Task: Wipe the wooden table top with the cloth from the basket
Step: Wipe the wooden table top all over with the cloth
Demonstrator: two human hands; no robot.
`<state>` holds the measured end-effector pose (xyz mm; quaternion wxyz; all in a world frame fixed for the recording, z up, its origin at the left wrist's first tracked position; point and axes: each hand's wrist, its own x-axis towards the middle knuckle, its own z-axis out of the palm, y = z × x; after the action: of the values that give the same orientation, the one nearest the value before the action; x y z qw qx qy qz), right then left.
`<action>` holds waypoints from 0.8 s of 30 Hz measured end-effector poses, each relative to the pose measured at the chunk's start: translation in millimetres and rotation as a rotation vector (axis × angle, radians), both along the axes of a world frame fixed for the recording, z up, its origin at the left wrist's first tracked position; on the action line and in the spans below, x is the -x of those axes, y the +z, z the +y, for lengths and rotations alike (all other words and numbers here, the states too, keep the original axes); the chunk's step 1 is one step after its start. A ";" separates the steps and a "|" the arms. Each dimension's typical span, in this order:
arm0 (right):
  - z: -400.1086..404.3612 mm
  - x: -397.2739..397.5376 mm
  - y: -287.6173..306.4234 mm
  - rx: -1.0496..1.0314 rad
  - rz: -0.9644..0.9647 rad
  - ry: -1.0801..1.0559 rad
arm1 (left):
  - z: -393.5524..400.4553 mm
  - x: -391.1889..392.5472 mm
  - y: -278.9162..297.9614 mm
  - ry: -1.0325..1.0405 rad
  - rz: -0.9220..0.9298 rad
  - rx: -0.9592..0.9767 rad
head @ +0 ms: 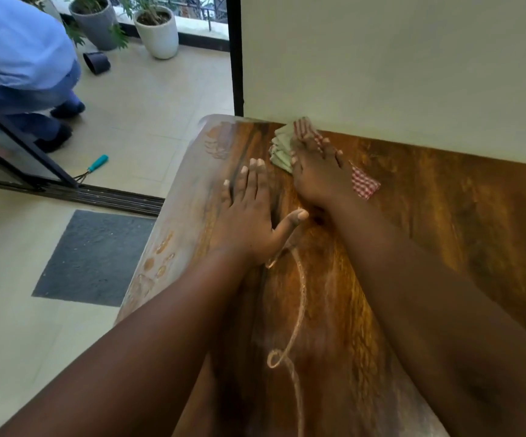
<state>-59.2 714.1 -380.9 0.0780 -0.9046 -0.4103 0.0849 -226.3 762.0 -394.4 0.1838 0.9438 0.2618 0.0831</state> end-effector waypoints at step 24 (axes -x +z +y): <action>-108.1 163.4 5.4 -0.056 0.066 -0.093 | 0.6 7.0 7.0 -0.098 -0.055 0.032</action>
<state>-222.6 606.0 -375.5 0.1203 -0.9169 -0.3674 0.0994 -233.3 762.6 -387.4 0.2099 0.9497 0.2115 0.0959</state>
